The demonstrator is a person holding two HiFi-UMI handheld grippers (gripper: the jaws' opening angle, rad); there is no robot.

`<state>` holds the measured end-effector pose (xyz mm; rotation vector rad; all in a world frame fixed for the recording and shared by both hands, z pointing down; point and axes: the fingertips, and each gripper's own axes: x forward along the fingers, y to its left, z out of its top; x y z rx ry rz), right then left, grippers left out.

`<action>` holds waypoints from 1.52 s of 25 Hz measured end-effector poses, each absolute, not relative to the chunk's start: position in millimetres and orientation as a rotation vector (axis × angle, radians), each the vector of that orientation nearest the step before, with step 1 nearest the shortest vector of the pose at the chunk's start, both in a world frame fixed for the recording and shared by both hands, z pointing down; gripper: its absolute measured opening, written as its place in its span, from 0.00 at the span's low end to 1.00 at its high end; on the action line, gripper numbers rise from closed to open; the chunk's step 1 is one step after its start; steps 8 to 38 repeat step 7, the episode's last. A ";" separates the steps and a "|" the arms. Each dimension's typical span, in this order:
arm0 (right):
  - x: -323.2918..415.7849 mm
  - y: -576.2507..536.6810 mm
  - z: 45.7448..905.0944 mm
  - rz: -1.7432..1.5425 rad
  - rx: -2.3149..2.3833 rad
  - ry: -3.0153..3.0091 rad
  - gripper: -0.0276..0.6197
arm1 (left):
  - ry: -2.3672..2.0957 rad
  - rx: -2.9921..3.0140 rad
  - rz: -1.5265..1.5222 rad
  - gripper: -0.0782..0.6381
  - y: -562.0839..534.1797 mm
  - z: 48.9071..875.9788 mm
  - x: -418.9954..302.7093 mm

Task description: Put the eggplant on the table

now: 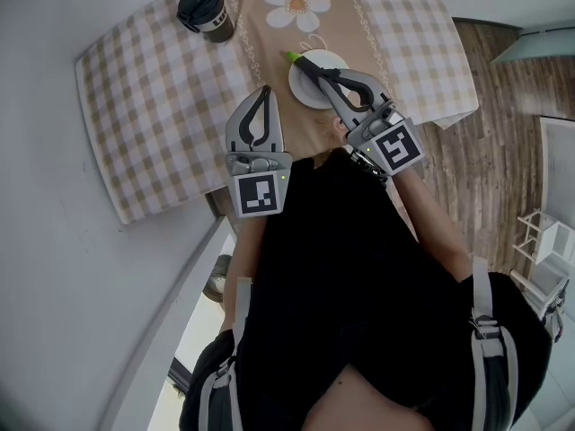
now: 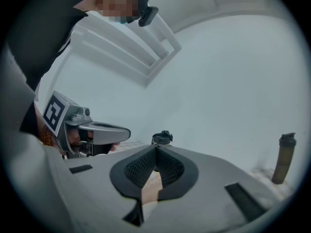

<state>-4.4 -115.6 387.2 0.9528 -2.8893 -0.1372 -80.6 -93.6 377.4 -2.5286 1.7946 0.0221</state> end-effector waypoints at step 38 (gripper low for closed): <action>-3.2 -116.8 389.5 -0.116 0.950 -2.883 0.05 | 1.798 -2.527 0.022 0.10 -93.4 377.7 -80.6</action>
